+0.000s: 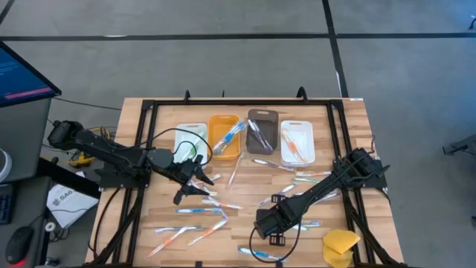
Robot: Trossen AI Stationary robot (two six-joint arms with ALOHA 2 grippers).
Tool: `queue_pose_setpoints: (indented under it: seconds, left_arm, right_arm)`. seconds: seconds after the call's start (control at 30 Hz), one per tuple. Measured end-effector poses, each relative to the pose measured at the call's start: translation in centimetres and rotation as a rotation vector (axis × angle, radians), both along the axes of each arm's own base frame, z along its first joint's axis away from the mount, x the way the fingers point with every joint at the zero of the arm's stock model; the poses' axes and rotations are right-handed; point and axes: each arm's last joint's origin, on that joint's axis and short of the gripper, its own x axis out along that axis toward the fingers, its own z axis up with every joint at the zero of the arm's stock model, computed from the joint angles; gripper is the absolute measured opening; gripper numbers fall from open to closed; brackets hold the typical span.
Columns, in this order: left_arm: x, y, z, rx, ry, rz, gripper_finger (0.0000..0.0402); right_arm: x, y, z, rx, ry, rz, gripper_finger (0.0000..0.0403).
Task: Pick & Place Toothbrushes
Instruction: Put the bottom green toothbrush into the left white bin
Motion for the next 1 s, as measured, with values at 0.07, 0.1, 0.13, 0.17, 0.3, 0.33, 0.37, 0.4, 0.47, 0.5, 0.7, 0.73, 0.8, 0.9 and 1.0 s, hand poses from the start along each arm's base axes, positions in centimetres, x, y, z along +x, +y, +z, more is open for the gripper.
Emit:
queue_pose_setpoints:
  seconds: [0.07,0.1,0.13,0.17,0.3,0.33,0.37,0.4,0.47,0.5,0.7,0.73,0.8,0.9,1.0]
  left_arm:
    - [0.0,0.0,0.0,0.000,0.000,0.000,0.0172]
    - [0.0,0.0,0.0,0.000,0.000,0.000,0.0172]
    - [0.0,0.0,0.0,0.000,0.000,0.000,0.0173]
    - [0.0,0.0,0.0,0.000,0.000,0.000,0.0172]
    - [0.0,0.0,0.0,0.000,0.000,0.000,0.0173]
    - [0.0,0.0,0.0,0.000,0.000,0.000,0.0173]
    - [0.0,0.0,0.0,0.000,0.000,0.000,0.0173]
    - [0.0,0.0,0.0,0.000,0.000,0.000,0.0173]
    - [0.0,0.0,0.0,0.000,0.000,0.000,0.0173]
    - [0.0,0.0,0.0,0.000,0.000,0.000,0.0173]
    - [0.0,0.0,0.0,0.000,0.000,0.000,0.0173]
    - [0.0,0.0,0.0,0.000,0.000,0.001,0.0173]
    - [0.0,0.1,0.0,0.004,-0.002,0.023,0.0173]
    - [0.1,0.1,0.0,0.009,-0.004,0.049,0.0173]
    - [0.1,0.1,0.0,0.009,-0.004,0.049,0.0173]
  right_arm:
    - [0.0,0.0,0.0,0.001,-0.001,0.000,0.0041]
    - [0.0,0.0,0.0,0.001,-0.001,0.000,0.0039]
    - [0.0,0.0,0.0,0.001,-0.001,0.000,0.0036]
    - [0.0,0.0,0.0,0.001,-0.001,0.000,0.0031]
    - [0.0,0.0,0.0,-0.001,-0.002,0.014,0.0009]
    - [0.0,0.0,0.0,-0.001,-0.003,0.016,0.0009]
    - [0.0,0.0,0.0,-0.001,-0.003,0.016,0.0011]
    - [0.0,0.0,0.0,-0.001,-0.003,0.016,0.0014]
    - [0.0,0.0,0.0,-0.001,-0.003,0.016,0.0017]
    - [0.0,0.0,0.0,-0.001,-0.003,0.016,0.0017]
    - [0.1,0.1,0.5,-0.003,0.003,0.010,0.0009]
    - [0.2,0.2,0.8,-0.004,0.006,0.001,0.0011]
    - [0.4,0.3,1.6,-0.007,0.013,-0.007,0.0012]
    - [0.7,0.5,3.2,-0.009,0.015,-0.005,0.0007]
    - [0.9,1.0,5.1,-0.016,0.005,0.000,0.0005]
